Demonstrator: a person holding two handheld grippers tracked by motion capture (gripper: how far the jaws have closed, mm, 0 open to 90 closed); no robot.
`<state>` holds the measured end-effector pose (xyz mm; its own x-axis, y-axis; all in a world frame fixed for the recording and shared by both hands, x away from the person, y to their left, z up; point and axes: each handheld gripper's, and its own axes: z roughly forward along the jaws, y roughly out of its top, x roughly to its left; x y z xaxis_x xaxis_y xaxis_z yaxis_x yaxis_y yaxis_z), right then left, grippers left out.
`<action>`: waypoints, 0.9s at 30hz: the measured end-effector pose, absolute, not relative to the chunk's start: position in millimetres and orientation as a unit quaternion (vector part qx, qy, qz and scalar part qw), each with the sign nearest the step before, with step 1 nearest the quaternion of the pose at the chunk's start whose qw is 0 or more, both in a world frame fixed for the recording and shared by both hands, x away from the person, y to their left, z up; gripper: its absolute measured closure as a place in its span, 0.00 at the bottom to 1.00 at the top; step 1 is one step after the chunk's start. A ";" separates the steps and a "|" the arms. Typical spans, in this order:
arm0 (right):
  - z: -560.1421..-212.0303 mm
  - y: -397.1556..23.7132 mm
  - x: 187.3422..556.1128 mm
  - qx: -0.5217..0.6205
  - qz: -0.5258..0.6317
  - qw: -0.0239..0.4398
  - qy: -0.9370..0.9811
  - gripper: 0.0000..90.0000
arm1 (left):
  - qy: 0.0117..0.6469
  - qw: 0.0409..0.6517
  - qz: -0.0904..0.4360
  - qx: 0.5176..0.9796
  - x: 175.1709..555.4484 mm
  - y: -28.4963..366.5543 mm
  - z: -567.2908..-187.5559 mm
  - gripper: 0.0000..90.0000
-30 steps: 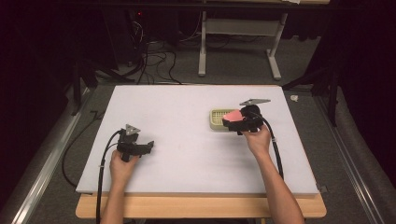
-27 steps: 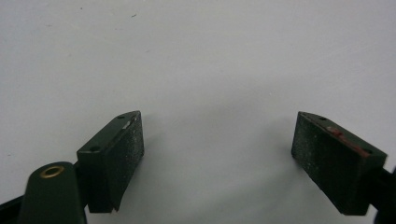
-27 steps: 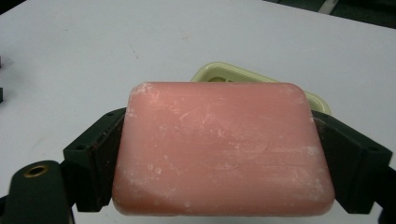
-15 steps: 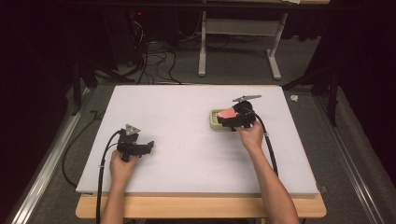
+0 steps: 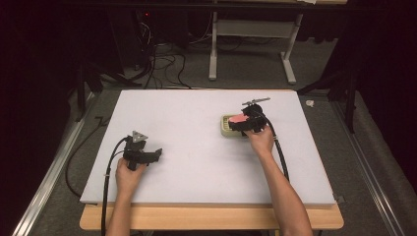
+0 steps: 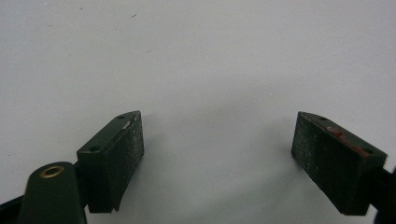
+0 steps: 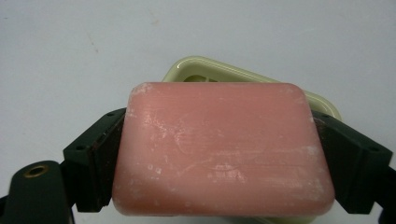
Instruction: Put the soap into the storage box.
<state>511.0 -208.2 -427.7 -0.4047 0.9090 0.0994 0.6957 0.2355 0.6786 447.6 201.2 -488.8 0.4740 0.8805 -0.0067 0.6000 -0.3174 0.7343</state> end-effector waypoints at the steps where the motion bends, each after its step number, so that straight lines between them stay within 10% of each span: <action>1: -428.4 -207.6 512.0 0.525 0.329 0.160 0.768 0.15 | 0.471 0.346 0.203 0.786 447.5 201.2 -488.8 0.19; 27: -439.4 -202.4 525.0 0.557 0.290 0.159 0.762 0.15 | 0.471 0.346 0.203 0.786 447.6 201.2 -488.8 0.19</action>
<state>525.0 -202.4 -439.4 -0.3287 0.9411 0.0796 0.7564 0.2118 0.6189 447.6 201.2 -488.8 0.4741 0.8804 -0.0066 0.6000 -0.3175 0.7343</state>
